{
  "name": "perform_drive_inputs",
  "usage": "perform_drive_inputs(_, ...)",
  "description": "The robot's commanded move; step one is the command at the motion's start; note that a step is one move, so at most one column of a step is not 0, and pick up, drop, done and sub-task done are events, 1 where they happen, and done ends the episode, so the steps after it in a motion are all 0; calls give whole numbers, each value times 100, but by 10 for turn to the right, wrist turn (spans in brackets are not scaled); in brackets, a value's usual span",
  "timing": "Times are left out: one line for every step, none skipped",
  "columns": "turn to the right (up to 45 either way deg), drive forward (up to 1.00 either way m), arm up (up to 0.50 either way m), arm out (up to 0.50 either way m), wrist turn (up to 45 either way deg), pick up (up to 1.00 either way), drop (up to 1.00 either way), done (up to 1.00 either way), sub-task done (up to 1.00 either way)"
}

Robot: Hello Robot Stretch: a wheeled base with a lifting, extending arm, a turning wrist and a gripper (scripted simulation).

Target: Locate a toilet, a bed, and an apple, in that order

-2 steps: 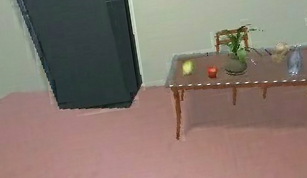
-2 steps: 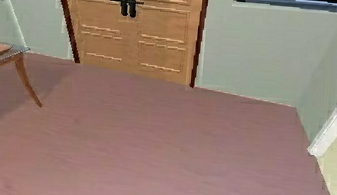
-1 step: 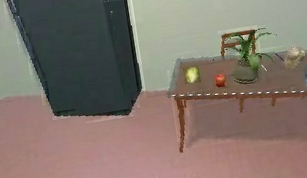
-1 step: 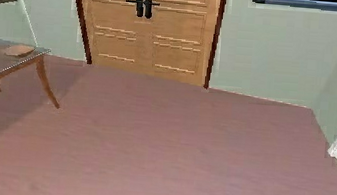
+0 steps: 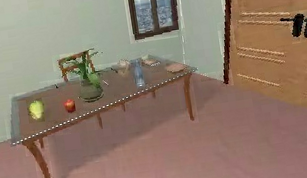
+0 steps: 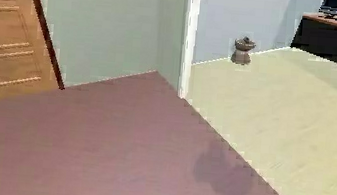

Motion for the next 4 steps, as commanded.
perform_drive_inputs(450, 0, 0, 0, 0, 0, 0, 0, 0)
perform_drive_inputs(120, 0, 0, 0, 0, 0, 0, 0, 0)
perform_drive_inputs(0, 5, 0, 0, 0, 0, 0, 0, 0)
perform_drive_inputs(-450, 0, 0, 0, 0, 0, 0, 0, 0)
